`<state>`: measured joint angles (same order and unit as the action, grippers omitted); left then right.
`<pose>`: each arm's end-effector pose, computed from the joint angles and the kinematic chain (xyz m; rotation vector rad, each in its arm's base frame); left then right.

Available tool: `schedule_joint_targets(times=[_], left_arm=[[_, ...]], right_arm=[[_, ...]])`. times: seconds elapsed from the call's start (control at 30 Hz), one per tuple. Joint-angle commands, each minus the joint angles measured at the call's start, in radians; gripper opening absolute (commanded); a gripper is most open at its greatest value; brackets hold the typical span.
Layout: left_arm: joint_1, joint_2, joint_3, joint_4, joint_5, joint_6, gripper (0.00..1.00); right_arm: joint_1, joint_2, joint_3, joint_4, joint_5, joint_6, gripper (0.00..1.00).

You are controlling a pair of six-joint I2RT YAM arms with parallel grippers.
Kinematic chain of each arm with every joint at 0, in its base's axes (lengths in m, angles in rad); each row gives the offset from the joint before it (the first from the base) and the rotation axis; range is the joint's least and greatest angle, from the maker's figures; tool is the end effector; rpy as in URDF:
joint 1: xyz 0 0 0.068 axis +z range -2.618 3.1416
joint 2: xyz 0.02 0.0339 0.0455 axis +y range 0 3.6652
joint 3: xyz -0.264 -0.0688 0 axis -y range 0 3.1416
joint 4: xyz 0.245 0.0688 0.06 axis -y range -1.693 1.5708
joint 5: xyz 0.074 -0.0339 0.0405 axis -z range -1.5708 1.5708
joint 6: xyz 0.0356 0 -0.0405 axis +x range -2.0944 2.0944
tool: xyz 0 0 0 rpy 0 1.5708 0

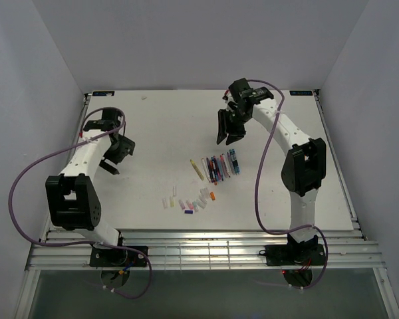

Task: Open the pen caps

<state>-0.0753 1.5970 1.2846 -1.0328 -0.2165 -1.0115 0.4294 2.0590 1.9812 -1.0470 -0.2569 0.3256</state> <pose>0.3025 -0.0152 0.2532 -1.3107 2.5151 0.0977 0.3959 0.1912 0.2896 -0.2244 2.7587 0.5634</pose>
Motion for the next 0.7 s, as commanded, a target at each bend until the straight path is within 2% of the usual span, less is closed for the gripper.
schedule_joint_targets(times=[0.0, 0.03, 0.13, 0.37, 0.5, 0.67], left_arm=[[0.081, -0.071, 0.015, -0.122, -0.125, -0.183, 0.98], [0.15, -0.072, -0.004, -0.122, -0.129, -0.187, 0.98], [0.244, -0.075, -0.034, -0.128, -0.129, -0.205, 0.98], [0.379, -0.132, -0.138, -0.101, -0.216, -0.242, 0.98], [0.475, -0.161, -0.197, -0.058, -0.225, -0.216, 0.98], [0.535, -0.169, -0.269, -0.018, -0.221, -0.191, 0.98]], right_arm=[[0.028, -0.039, -0.037, -0.073, -0.056, -0.026, 0.48], [0.031, -0.051, -0.05, -0.076, -0.062, -0.031, 0.47], [0.038, -0.066, -0.079, -0.082, -0.071, -0.036, 0.47], [0.048, -0.071, -0.094, -0.094, -0.082, -0.043, 0.47], [0.049, -0.065, -0.105, -0.093, -0.088, -0.045, 0.46], [0.058, -0.057, -0.104, -0.091, -0.09, -0.046, 0.46]])
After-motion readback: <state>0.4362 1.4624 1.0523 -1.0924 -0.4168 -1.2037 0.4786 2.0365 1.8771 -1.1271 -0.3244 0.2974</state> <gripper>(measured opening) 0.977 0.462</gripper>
